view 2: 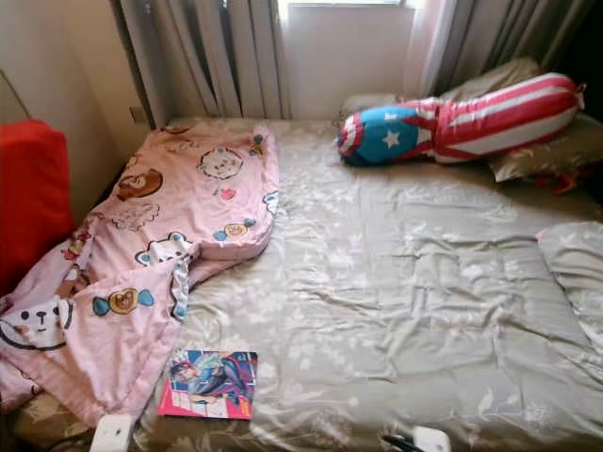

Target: Clean up the room

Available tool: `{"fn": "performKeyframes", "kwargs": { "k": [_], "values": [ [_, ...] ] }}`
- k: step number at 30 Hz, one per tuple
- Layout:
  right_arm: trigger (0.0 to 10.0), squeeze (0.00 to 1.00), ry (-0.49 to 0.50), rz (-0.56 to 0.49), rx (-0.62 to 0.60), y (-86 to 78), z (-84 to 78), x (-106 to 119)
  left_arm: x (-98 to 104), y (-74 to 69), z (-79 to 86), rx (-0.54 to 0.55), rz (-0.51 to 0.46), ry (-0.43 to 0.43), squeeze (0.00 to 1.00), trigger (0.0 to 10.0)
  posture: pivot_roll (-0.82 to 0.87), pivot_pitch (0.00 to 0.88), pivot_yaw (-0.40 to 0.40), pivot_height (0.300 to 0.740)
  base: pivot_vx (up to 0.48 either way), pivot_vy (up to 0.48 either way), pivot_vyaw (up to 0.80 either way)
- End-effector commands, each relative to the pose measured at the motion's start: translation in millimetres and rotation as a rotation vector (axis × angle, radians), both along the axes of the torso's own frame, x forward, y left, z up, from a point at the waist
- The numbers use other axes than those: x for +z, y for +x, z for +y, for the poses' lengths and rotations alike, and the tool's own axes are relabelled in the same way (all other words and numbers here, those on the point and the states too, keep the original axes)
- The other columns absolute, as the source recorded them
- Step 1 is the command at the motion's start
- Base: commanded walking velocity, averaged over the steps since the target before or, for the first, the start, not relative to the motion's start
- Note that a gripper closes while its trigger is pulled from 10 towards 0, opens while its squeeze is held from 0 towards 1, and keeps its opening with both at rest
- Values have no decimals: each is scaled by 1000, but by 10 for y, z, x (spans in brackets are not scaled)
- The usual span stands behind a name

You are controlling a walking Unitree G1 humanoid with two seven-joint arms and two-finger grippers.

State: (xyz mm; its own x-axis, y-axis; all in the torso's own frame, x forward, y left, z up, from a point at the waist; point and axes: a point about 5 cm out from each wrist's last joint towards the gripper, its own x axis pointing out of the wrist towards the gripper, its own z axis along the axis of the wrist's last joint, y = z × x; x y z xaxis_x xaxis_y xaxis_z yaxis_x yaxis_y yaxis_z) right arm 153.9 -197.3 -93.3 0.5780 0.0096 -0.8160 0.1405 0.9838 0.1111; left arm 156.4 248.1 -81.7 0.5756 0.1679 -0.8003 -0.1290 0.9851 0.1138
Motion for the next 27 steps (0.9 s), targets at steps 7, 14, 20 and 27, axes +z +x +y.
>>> {"fn": "performKeyframes", "kwargs": {
  "k": [7,14,20,27],
  "values": [
    [10000,0,-3,39,18,-65,181,-54,-11,2,-37,-4,5,-8,0,10000,-52,0,9,740,0,350,0],
    [10000,0,4,55,25,-168,253,-95,-11,3,-38,-4,3,-9,0,10000,-51,0,9,740,0,352,0],
    [10000,0,-8,50,12,-151,111,-74,-9,2,-31,0,3,-8,0,10000,-50,0,9,740,0,350,0],
    [10000,0,-13,36,11,-86,65,-46,-8,-9,-15,3,2,-7,0,10000,-48,0,8,740,0,334,0]
  ]
}}
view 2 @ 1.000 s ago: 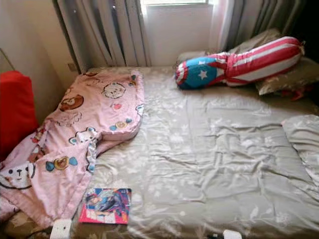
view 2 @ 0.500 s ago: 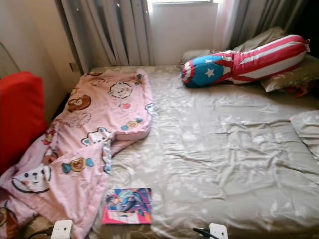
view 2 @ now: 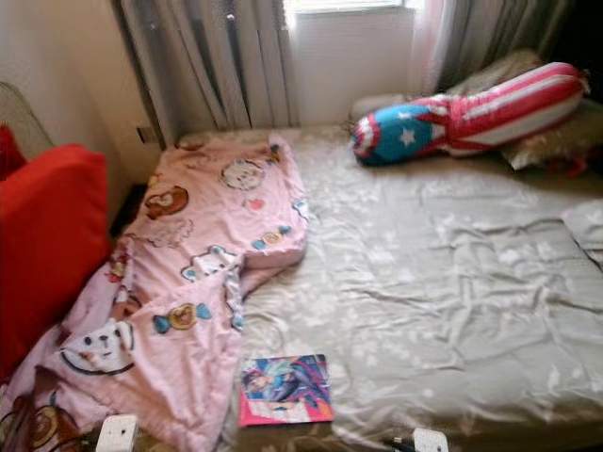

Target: Clean up the room

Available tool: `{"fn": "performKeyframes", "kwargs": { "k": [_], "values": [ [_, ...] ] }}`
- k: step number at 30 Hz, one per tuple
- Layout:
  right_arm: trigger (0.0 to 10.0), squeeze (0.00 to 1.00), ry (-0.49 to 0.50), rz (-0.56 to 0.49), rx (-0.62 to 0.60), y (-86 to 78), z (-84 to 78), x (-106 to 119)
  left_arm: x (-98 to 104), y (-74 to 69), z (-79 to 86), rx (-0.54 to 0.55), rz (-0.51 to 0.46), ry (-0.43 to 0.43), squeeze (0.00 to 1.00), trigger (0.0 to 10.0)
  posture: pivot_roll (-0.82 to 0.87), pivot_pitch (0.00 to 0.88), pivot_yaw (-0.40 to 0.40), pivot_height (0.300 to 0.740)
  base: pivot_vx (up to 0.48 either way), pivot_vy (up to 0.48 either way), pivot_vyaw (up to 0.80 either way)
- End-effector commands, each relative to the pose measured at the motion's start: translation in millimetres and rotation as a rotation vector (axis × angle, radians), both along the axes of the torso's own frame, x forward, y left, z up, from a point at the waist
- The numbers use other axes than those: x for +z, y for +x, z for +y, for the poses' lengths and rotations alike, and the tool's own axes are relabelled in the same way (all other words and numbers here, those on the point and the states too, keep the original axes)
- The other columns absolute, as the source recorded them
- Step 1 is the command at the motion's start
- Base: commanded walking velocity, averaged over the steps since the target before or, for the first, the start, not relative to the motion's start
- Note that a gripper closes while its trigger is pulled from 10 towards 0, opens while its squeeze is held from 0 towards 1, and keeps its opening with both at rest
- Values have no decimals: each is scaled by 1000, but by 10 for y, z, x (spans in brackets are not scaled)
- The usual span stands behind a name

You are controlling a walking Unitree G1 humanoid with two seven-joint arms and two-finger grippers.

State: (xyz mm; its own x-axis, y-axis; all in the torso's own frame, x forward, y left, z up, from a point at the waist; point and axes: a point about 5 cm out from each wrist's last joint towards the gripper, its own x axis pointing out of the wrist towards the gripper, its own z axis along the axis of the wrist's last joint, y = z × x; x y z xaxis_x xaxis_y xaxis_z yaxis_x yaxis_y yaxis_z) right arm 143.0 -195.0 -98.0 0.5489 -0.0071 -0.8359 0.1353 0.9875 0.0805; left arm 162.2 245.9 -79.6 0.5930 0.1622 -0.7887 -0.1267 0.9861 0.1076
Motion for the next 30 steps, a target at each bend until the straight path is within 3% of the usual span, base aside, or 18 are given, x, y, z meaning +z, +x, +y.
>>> {"fn": "performKeyframes", "kwargs": {
  "k": [1,10,13,15,21,23,26,30],
  "values": [
    [10000,0,15,-3,4,52,61,8,-29,-68,8,8,23,-4,0,10000,-48,0,8,740,0,274,0],
    [10000,0,38,-18,20,195,389,30,-32,-77,-1,4,18,-6,0,10000,-48,0,7,740,0,28,0],
    [10000,0,37,-17,16,174,362,24,-33,-76,-6,5,16,-9,0,10000,-48,0,7,740,0,0,0],
    [10000,0,23,-11,2,100,149,15,-33,-70,-24,10,5,-19,0,10000,-47,0,6,740,0,0,0],
    [10000,0,10,-8,-10,28,-54,18,-35,-63,-41,6,6,-17,0,10000,-46,0,7,740,0,0,0],
    [10000,0,8,-10,-4,17,-15,10,-35,-56,-48,3,5,-16,0,10000,-46,0,8,740,0,0,0],
    [10000,0,21,-24,9,61,174,4,-25,-34,-55,-4,-7,-19,0,10000,-46,0,9,740,0,0,402],
    [10000,0,28,-26,2,79,196,7,-18,-17,-61,-10,-15,-24,0,10000,-46,0,9,740,0,0,800]
  ]
}}
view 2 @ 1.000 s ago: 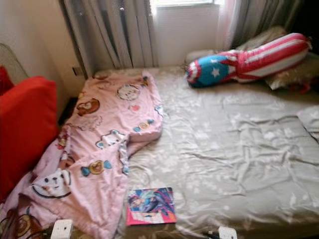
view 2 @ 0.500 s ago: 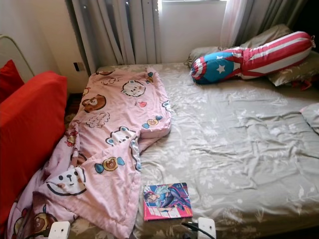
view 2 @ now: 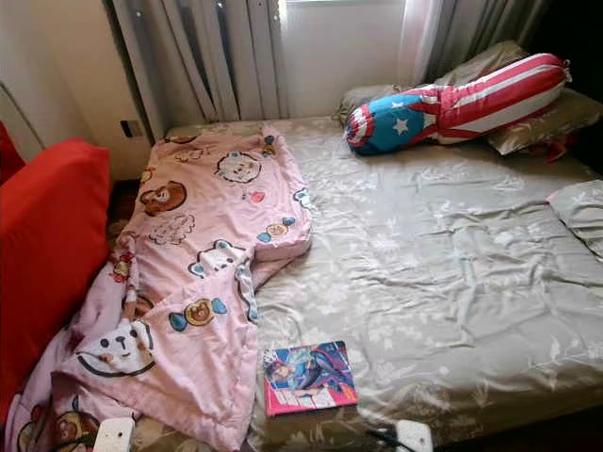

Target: Clean up the room

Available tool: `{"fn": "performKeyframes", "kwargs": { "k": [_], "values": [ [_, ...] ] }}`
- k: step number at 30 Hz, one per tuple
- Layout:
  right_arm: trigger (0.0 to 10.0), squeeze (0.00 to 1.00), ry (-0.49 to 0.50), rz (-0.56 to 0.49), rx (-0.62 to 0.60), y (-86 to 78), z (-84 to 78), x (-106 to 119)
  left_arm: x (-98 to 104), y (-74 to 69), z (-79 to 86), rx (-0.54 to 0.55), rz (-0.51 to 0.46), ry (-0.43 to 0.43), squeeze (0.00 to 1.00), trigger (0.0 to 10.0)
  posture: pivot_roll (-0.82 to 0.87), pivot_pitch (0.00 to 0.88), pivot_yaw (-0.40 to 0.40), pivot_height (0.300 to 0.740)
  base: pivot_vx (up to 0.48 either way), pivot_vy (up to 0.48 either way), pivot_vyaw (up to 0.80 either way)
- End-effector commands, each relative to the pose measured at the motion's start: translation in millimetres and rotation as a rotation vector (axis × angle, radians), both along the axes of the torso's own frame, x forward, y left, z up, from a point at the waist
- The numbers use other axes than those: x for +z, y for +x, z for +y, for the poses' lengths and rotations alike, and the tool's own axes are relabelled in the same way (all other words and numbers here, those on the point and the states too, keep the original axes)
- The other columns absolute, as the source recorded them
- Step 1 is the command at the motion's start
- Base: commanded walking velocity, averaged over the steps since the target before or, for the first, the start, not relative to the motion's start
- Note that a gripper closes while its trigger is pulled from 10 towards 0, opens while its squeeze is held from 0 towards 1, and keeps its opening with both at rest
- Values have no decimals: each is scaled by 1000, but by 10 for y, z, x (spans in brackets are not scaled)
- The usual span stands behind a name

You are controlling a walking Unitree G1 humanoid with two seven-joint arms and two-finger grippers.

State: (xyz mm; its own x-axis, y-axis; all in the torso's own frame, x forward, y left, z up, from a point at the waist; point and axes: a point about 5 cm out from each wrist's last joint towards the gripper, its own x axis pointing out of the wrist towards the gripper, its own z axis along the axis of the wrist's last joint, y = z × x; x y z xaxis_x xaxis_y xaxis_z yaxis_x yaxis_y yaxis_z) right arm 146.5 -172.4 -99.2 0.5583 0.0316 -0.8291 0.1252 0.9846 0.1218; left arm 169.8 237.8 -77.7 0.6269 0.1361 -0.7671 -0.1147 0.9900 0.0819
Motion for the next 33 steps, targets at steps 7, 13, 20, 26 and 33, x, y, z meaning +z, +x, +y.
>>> {"fn": "performKeyframes", "kwargs": {
  "k": [7,13,20,26,33],
  "values": [
    [10000,0,-4,-12,-21,48,9,16,-20,-45,-5,-18,12,-13,0,10000,-49,0,9,740,0,0,332],
    [10000,0,-9,-59,-43,92,-64,51,0,62,-136,-40,-21,-41,0,10000,-46,0,1,740,0,0,0],
    [10000,0,-11,-220,-85,339,-120,201,67,230,-304,-73,-111,-76,0,10000,-54,0,-1,740,0,0,0],
    [10000,0,-25,-481,-73,737,-128,512,316,588,-364,-96,-309,-122,0,10000,-69,0,-9,740,0,0,0],
    [10000,0,-46,-721,-50,932,-177,833,553,740,-311,-124,-522,-115,0,10000,-50,0,-28,740,0,0,0]
  ]
}}
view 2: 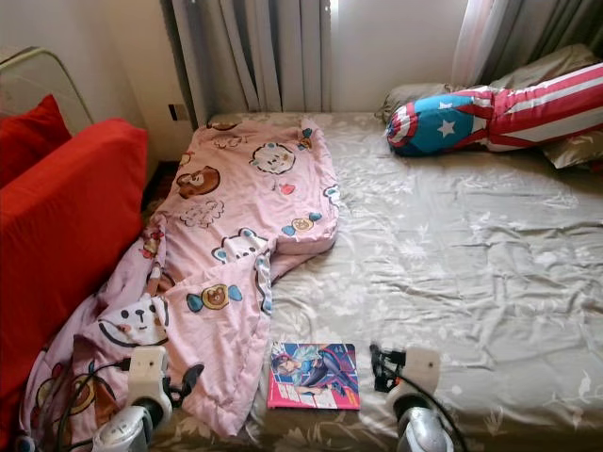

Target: Clean up the room

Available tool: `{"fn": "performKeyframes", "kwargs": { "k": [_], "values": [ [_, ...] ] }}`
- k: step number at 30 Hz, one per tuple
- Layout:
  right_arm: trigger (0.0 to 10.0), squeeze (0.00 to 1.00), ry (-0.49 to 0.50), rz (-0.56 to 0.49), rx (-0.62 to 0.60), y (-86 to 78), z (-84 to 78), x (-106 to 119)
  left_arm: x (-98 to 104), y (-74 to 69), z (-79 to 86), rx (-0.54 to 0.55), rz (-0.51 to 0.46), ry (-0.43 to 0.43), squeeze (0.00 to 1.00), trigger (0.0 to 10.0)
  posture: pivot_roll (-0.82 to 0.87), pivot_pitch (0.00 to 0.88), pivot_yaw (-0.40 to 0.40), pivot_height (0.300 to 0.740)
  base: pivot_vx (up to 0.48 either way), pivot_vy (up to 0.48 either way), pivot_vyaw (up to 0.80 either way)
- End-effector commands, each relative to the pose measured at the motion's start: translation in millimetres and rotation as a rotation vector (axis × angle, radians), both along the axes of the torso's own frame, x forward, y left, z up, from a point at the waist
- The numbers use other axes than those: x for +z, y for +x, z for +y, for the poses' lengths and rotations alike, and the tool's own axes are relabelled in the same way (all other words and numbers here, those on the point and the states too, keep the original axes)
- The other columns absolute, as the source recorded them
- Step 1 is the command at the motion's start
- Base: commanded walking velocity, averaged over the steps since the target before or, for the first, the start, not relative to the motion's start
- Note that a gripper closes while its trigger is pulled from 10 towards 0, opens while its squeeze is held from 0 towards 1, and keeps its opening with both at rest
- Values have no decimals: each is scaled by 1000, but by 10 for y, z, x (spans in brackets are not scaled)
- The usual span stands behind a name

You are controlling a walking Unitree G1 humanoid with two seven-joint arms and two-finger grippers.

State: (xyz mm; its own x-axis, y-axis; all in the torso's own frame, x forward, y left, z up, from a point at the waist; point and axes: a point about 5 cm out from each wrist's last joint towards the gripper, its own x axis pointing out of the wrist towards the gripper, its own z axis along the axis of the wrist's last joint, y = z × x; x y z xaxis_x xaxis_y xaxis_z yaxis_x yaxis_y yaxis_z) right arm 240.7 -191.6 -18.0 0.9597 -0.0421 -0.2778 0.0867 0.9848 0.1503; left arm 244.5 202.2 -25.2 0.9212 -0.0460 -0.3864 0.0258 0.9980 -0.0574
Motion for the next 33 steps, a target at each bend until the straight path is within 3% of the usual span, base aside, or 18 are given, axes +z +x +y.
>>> {"fn": "performKeyframes", "kwargs": {
  "k": [1,3,4,7,13,17,22,28,33],
  "values": [
    [10000,0,-1,-54,29,-17,42,52,108,19,76,23,-97,-2,0,10000,-48,0,-31,740,0,0,0],
    [10000,0,4,-76,38,-32,61,73,212,49,80,33,-167,-3,0,10000,-44,0,-35,740,0,0,0],
    [10000,0,6,-89,35,-52,69,89,357,73,80,39,-242,13,0,10000,-40,0,-37,740,0,0,0],
    [10000,0,4,-87,20,-85,79,84,493,94,38,48,-303,19,0,10000,-38,0,-32,740,0,0,0],
    [10000,0,2,-18,1,-118,145,10,501,102,-34,41,-308,21,0,10000,-43,0,-18,740,0,0,0],
    [10000,0,0,-49,9,-118,186,59,593,129,-61,24,-296,27,0,10000,-32,0,-19,716,0,0,0],
    [10000,0,1,-55,-13,-95,160,75,626,186,-71,27,-298,32,0,10000,-30,0,-12,716,0,0,0],
    [10000,0,-11,-39,-7,-60,173,82,642,178,-86,22,-283,29,0,10000,-30,0,-8,716,0,0,0],
    [10000,0,0,-33,-5,-48,183,75,644,166,-76,30,-280,31,0,10000,-14,0,-10,689,0,0,0]
  ]
}}
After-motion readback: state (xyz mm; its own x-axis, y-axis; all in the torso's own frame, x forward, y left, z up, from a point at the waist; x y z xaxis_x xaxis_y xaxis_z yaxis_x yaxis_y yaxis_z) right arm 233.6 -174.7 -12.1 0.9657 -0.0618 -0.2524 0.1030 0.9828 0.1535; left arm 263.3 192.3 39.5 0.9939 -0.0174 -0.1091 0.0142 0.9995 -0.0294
